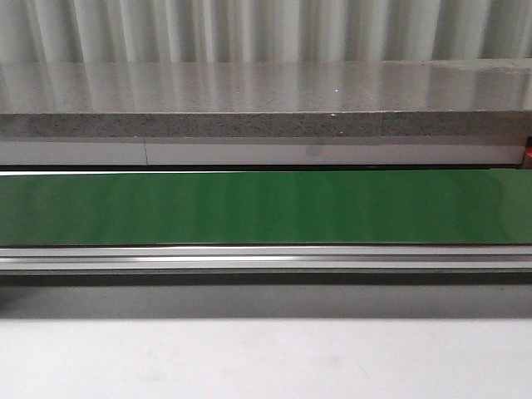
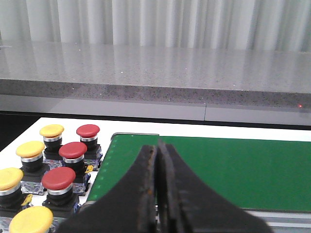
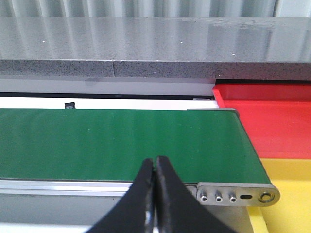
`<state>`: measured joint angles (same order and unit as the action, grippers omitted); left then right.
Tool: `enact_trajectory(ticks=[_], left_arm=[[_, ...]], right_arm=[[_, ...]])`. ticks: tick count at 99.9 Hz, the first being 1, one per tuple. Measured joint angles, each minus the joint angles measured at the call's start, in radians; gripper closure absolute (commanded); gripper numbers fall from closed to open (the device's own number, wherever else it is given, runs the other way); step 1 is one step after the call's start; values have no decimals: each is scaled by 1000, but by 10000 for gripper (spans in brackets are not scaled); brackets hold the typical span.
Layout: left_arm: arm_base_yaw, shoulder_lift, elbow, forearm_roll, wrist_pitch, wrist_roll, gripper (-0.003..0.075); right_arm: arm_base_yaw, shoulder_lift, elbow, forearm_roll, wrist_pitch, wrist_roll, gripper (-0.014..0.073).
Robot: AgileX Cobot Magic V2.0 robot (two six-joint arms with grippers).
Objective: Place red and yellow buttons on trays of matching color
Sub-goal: 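Move the left gripper down over a yellow push-button on the table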
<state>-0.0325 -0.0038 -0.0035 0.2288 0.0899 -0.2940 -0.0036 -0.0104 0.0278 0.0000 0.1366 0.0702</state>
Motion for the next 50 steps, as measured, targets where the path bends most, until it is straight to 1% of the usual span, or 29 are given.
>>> enact_trajectory(ticks=[30, 50], left_arm=[[0, 0, 0, 0, -2, 0, 740], [0, 0, 0, 0, -71, 0, 740]], right_arm=[[0, 0, 0, 0, 0, 0, 661], [0, 0, 0, 0, 0, 0, 661]])
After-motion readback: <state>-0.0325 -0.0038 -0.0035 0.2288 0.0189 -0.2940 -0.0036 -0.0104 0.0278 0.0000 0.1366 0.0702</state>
